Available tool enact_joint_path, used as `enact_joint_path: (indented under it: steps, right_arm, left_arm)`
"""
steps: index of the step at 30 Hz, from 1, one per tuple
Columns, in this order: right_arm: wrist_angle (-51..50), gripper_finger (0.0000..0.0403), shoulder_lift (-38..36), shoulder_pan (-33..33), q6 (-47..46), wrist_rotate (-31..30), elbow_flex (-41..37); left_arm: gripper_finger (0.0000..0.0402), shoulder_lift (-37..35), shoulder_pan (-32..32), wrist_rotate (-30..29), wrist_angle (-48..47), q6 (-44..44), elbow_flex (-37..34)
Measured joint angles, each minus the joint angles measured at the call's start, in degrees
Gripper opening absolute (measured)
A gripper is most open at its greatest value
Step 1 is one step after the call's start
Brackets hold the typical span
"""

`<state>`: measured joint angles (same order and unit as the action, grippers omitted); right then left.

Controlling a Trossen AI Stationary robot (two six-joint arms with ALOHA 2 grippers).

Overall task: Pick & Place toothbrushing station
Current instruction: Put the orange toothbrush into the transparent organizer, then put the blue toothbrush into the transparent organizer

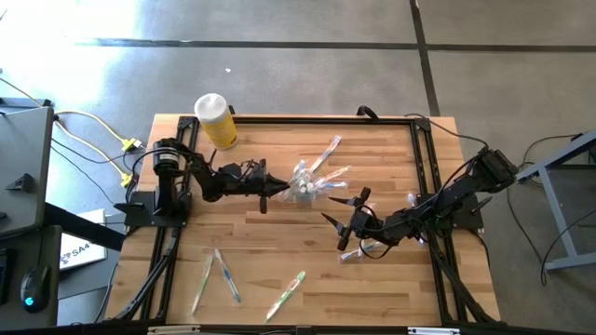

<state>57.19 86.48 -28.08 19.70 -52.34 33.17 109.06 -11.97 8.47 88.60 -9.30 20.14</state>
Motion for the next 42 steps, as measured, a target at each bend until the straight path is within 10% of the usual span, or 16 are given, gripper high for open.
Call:
enact_joint_path:
  steps: [11, 29, 42]
  right_arm:
    - [-0.04, 0.0215, 0.0, 0.0, 1.11, -0.17, 0.0]
    - [-0.58, 0.0215, 0.0, 0.01, 1.11, -0.19, 0.0]
    - [-1.43, 0.0215, 0.0, 0.01, 1.11, -0.24, 0.0]
  left_arm:
    - [0.0017, -0.14, -0.01, -0.02, -0.86, 0.02, -0.39]
    - [0.0149, -1.27, -0.02, -0.02, -0.45, 0.57, -0.43]
    - [0.015, -15.46, 0.0, -0.31, -11.01, 5.6, -1.93]
